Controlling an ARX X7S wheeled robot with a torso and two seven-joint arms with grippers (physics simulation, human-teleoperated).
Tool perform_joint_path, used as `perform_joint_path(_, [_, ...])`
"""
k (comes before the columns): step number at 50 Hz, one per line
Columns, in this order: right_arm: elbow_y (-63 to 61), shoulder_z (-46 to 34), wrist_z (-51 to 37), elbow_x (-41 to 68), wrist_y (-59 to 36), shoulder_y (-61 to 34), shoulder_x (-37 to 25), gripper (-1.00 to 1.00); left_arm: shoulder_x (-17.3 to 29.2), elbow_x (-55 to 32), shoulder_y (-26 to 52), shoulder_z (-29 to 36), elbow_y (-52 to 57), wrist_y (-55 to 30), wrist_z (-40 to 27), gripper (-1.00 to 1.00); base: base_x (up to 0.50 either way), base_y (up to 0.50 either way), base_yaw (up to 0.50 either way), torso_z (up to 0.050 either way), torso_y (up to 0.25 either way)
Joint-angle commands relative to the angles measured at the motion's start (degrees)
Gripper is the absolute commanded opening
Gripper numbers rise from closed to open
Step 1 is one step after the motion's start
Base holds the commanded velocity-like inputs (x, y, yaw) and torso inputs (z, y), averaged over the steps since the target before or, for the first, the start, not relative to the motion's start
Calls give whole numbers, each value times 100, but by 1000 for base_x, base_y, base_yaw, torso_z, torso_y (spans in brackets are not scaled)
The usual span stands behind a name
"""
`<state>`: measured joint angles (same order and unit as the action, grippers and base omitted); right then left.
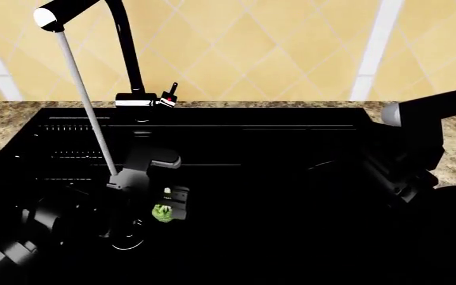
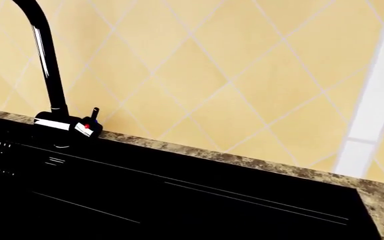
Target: Pick the sweet potatos and broccolis from the sink and place them in one bowl. Place the broccoli in the other bowl. Then turn off the sink faucet.
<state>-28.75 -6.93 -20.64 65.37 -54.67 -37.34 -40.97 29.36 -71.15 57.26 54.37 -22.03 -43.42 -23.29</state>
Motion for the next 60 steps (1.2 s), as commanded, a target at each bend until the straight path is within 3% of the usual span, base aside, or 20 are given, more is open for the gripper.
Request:
perform_joint_path(1, [6,-16,22,-23,49,33,0,100,-251,130,35,113,-493,56,297,100,0,0,0,0,0])
perform_joint_path(24, [26,-25,58,0,121,120,-3,100,-1065,744,165,507,-2148,509,1134,100,0,0,0,0,0])
perform_joint_path(47, [44,-7,131,-60,283,299,-16,100,-1465,973,168,656,-3187,699,1568,100,0,0,0,0,0])
perform_joint_path(60, [22,19,79,31,270,327,-26,100,-2028,1250,352,805,-4389,1062,2137,100,0,0,0,0,0])
